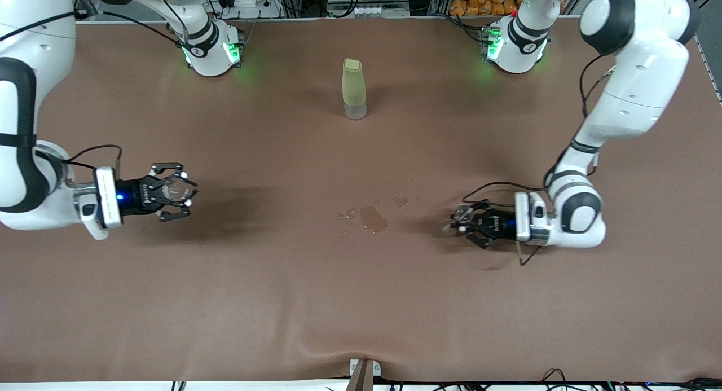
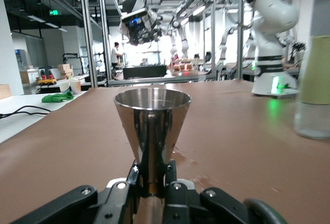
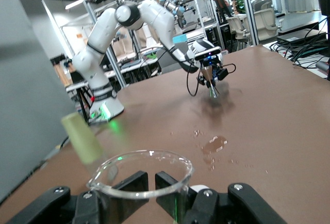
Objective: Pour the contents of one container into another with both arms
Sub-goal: 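Lower the beaker with the right gripper while the left gripper lowers the jigger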
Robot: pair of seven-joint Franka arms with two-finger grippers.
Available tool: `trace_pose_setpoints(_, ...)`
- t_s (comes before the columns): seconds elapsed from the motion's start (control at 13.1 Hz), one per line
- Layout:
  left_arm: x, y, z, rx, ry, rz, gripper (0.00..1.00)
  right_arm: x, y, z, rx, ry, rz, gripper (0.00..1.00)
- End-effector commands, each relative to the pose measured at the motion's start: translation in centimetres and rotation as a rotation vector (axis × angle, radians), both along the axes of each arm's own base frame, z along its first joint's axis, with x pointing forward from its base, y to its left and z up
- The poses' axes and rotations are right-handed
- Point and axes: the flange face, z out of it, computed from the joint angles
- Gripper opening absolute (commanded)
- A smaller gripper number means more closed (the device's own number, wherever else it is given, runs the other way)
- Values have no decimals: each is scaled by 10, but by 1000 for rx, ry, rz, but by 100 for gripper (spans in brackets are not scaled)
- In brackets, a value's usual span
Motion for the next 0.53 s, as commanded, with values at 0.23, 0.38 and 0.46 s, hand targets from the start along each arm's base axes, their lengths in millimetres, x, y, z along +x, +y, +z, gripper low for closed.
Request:
trace_pose_setpoints(0.23,-19,82,-16,74,38,-55,0,-19,-67,-67,59,-203,21,0)
trace_pose_setpoints(0.38,-21,106,-17,102,36,-52,0,-24,-82,-85,75,-247,7,0)
trace_pose_setpoints(0.46,-21,112,-17,112,30,-56,0,-26,-88,-93,80,-270,-1,0)
